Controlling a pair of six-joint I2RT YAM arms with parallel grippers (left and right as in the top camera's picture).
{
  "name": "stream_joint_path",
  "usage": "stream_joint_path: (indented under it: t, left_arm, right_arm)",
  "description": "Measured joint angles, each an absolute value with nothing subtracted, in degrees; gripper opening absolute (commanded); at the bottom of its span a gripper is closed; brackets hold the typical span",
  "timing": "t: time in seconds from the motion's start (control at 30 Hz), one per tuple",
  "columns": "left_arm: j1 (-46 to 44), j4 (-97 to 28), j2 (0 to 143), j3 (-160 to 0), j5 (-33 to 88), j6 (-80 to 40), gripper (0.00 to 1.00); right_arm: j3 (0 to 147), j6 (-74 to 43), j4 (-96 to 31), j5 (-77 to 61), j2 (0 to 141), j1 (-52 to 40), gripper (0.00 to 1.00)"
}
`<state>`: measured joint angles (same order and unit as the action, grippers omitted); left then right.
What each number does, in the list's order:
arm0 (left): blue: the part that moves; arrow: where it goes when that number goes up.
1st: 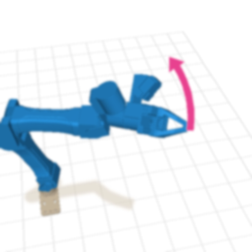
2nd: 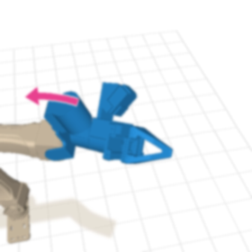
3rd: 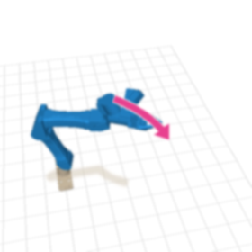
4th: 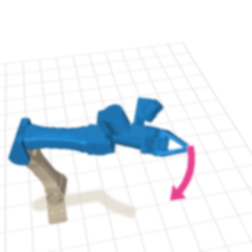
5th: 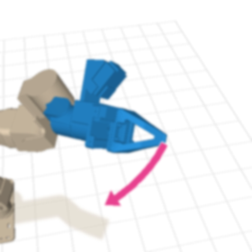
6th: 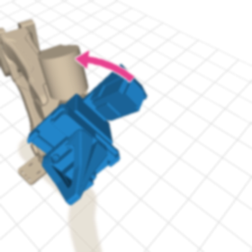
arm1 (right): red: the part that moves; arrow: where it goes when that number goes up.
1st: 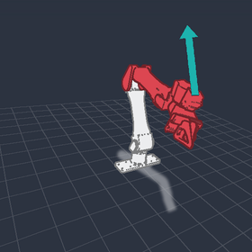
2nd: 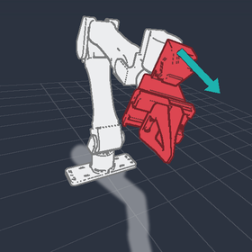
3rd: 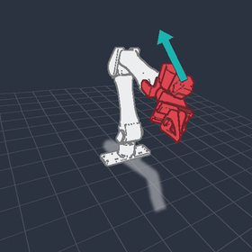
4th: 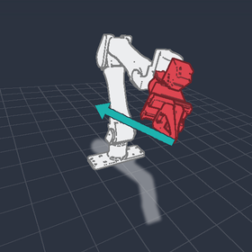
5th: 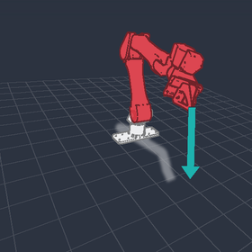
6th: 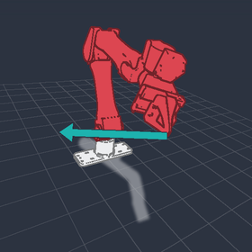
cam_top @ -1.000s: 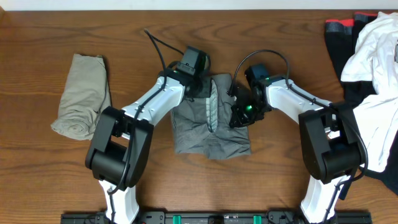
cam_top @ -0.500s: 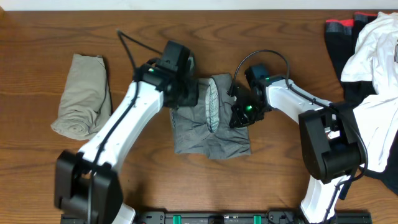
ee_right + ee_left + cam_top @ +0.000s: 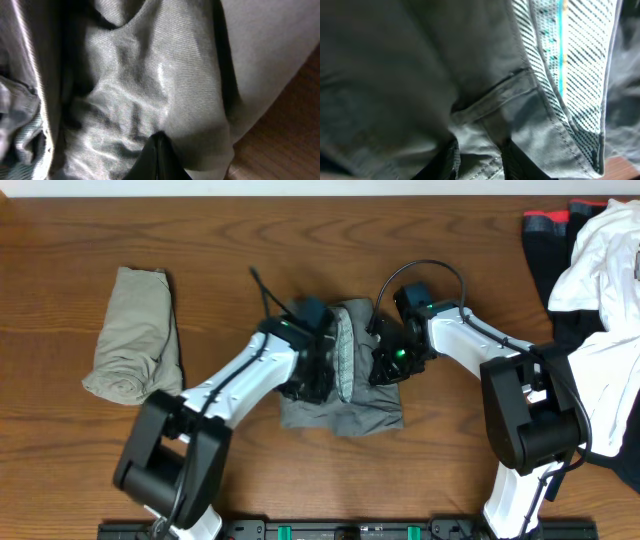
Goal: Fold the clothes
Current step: 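Grasp both sides of the folded bundle with both grippers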
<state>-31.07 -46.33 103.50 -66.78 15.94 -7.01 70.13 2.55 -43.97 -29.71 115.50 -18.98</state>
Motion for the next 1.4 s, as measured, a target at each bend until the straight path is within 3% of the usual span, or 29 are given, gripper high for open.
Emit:
stream_joint_path:
  t: [0.1,0.37,0.67,0.87,0.93,1.0,1.27,1.33,1.4]
  left_arm:
    - [-31.62,-46.68,105.25,-66.78,15.94,-4.05,0.22]
    - [-28.34,-52.18,105.21,-69.43,16.38,-4.89,0.28]
    - [-20.38,-53.34,89.19,-73.47,16.38,-8.86,0.71]
    - [-15.25,-50.85,90.17,-71.29,16.97,-11.77,0.83]
    - [-13.93,-48.58,92.47,-69.43,18.92,-12.36,0.84]
    - [-13.08,-46.78,95.64,-68.29,21.06,-12.71,0.84]
    - [-12.1,-42.24,105.91,-67.79,26.11,-13.45,0.83]
    - [-12.1,-40.86,107.31,-67.77,27.73,-13.54,0.76]
    - [-12.1,-39.33,108.25,-67.77,29.69,-13.98,0.56]
  right_arm:
    - [70.13,2.55,-44.05,-29.74,115.5,-18.98,0.01]
    - [70.13,2.55,-44.07,-29.76,115.5,-18.98,0.01]
    - [70.13,2.55,-44.07,-29.74,115.5,-18.98,0.02]
    - [70.24,2.59,-44.31,-29.82,114.85,-19.05,0.21]
    - [70.24,2.66,-44.53,-29.06,114.06,-19.05,0.34]
    - [70.24,3.05,-44.53,-28.18,113.12,-19.03,0.4]
    - [70.57,1.98,-44.25,-26.04,111.13,-18.46,0.4]
    - [70.57,2.13,-43.72,-26.06,111.13,-18.46,0.38]
    - [70.57,2.52,-42.68,-26.26,111.13,-18.46,0.33]
